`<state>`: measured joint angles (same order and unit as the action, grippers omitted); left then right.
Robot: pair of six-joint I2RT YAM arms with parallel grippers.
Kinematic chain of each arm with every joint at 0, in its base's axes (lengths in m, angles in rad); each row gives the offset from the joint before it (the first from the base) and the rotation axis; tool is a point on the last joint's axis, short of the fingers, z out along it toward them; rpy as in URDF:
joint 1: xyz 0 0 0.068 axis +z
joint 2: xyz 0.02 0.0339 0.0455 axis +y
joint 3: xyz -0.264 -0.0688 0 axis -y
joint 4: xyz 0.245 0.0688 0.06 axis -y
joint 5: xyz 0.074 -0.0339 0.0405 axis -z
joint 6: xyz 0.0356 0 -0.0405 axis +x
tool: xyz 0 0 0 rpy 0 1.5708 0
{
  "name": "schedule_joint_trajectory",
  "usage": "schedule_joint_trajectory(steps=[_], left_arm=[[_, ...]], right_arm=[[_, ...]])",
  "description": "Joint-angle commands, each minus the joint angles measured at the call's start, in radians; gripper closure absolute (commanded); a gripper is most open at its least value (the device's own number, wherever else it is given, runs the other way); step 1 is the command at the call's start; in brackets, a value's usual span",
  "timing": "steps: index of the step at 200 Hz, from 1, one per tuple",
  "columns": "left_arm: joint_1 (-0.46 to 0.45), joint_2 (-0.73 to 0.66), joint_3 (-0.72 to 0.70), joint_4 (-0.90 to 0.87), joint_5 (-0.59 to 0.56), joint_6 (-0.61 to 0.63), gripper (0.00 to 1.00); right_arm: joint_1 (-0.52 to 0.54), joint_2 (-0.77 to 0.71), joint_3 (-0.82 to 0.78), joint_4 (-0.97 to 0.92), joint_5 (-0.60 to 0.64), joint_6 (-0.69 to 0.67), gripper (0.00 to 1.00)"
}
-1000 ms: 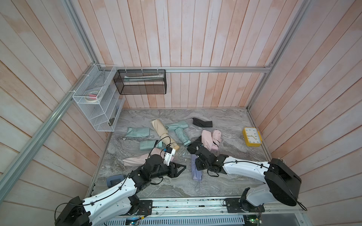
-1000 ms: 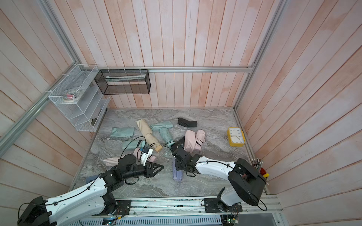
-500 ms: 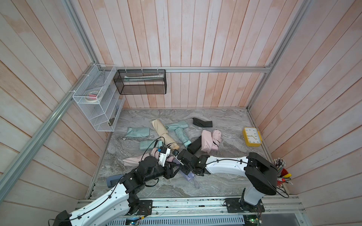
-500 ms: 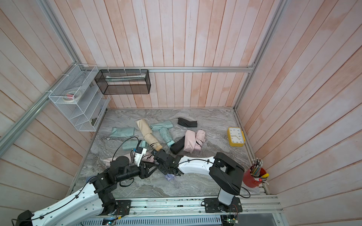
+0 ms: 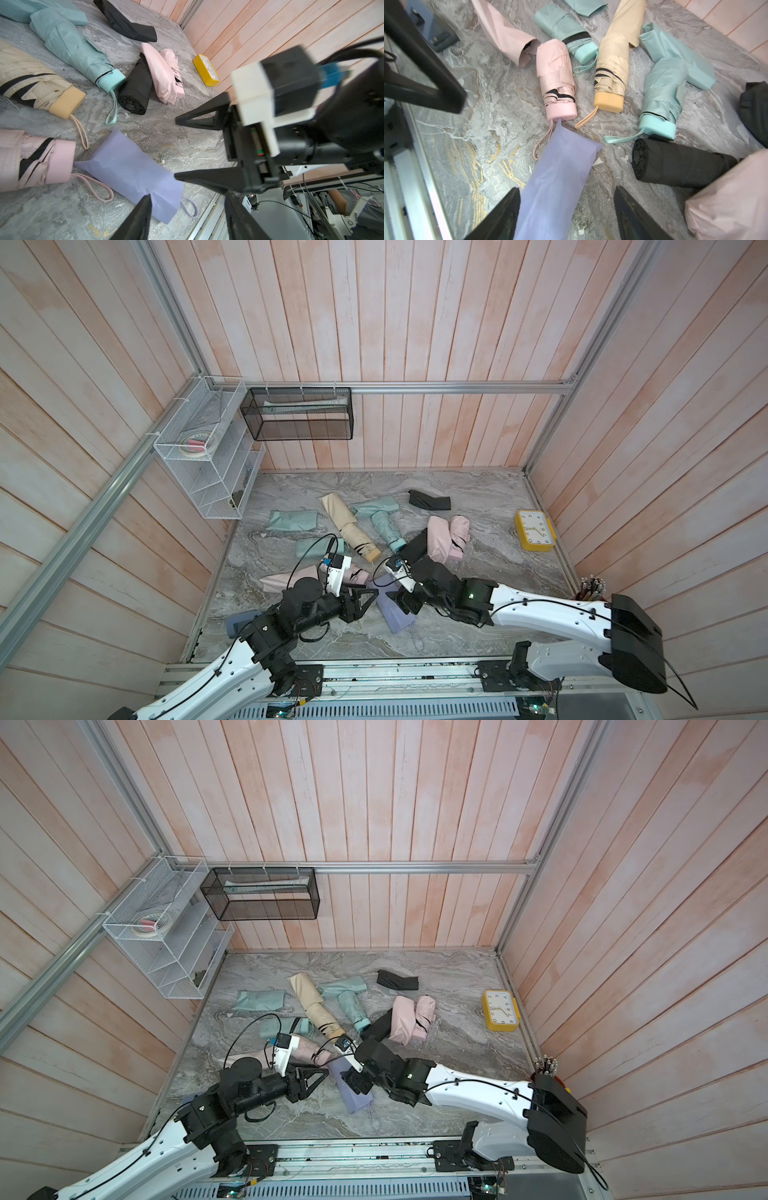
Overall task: Take umbrellas out of sleeves
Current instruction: Move the umbrella to the center of the board, then take out the umbrella from the umbrella sleeve.
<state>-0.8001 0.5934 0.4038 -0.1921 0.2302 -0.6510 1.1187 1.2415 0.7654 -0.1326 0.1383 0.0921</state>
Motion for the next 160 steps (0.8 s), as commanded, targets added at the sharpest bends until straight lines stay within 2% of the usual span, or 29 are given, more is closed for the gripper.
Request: schedule_joint_trajectory(steps=[1,17,46,74,114,160], left_arm=[[0.002,0.041,0.001,0.038,0.013,0.008,0.41],[0.003,0.061,-0.003,0.064,0.013,0.008,0.41],[0.002,0.086,-0.003,0.089,0.005,0.013,0.41],[0.004,0.109,-0.004,0.106,0.003,0.016,0.41],[0.004,0.14,-0.01,0.128,0.007,0.01,0.41],[0.004,0.125,-0.021,0.131,0.001,0.001,0.41]], right_arm=[[-0.007,-0.018,-0.045,-0.099,0.028,0.155,0.28],[-0.001,-0.036,-0.076,-0.143,-0.046,0.231,0.32],[0.022,-0.099,-0.179,-0.136,-0.076,0.405,0.41],[0.055,-0.126,-0.238,-0.134,-0.075,0.476,0.41],[0.119,-0.06,-0.249,-0.128,-0.086,0.537,0.42],[0.198,0.075,-0.196,-0.219,0.026,0.675,0.43]])
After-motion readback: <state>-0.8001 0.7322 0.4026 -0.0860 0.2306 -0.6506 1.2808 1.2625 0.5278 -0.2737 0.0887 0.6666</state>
